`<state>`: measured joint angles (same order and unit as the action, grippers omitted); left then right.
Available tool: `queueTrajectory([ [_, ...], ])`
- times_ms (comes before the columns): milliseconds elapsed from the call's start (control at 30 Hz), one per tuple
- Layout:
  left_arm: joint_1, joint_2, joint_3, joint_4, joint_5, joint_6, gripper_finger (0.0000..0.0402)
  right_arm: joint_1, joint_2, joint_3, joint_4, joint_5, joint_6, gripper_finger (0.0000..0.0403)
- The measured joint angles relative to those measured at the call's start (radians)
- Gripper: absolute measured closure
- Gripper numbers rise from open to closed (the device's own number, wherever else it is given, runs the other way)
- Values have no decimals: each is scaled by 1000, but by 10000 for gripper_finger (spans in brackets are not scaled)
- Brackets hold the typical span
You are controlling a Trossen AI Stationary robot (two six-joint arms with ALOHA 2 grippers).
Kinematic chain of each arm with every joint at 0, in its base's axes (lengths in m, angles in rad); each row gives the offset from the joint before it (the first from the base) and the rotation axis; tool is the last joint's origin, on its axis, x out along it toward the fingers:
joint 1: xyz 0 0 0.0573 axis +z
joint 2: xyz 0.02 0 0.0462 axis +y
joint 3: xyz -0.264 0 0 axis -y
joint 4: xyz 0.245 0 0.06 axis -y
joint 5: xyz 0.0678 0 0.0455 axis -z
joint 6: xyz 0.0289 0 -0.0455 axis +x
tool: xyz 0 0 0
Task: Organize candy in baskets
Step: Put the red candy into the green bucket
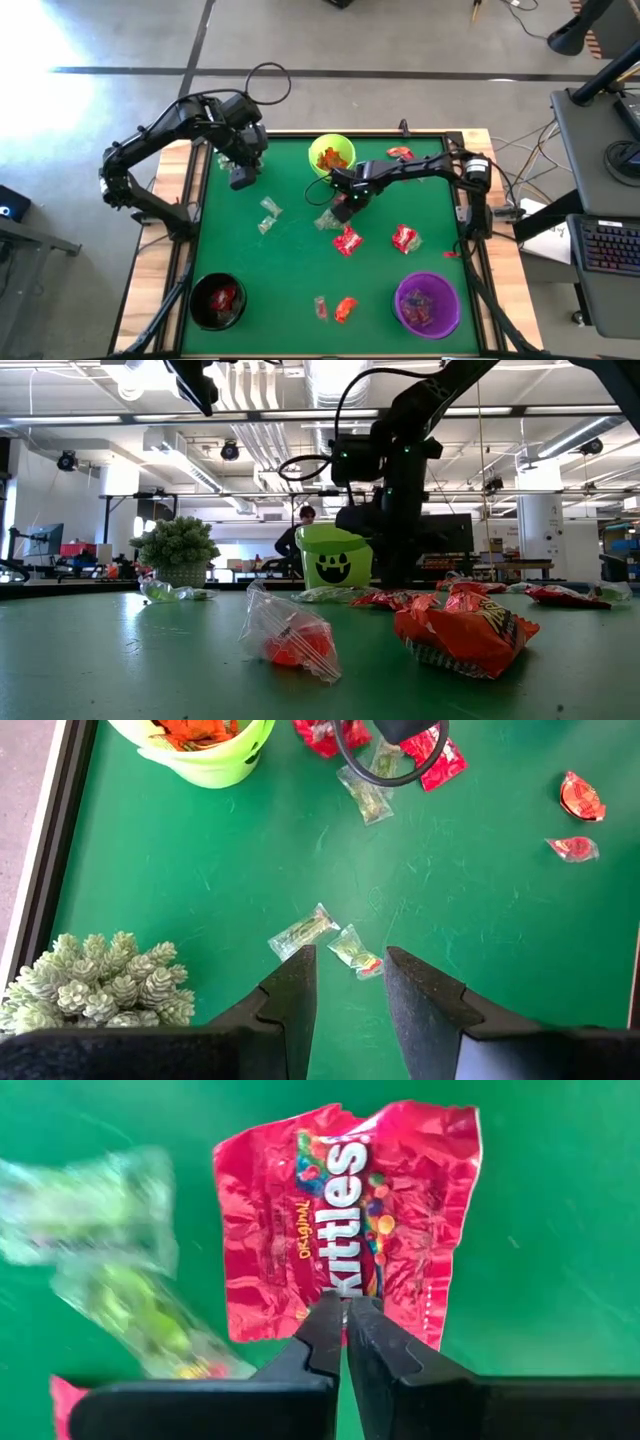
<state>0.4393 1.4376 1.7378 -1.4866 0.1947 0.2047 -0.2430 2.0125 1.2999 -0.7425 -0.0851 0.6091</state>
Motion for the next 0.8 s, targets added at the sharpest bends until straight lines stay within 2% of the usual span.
queueTrajectory([
  [167, 0, 0, 0, -3, 0, 12, 299, 18, -114, -1, -44, 27, -5, 394],
  [367, 0, 0, 0, -3, 0, 16, 299, 28, -250, -6, -186, 222, -18, 394],
  [633, 0, 0, 0, -3, 0, 19, 299, 32, -360, -3, -37, 215, 27, 393],
  [800, 0, 0, 0, -2, 0, 19, 299, 52, -374, -3, -31, 192, 27, 393],
])
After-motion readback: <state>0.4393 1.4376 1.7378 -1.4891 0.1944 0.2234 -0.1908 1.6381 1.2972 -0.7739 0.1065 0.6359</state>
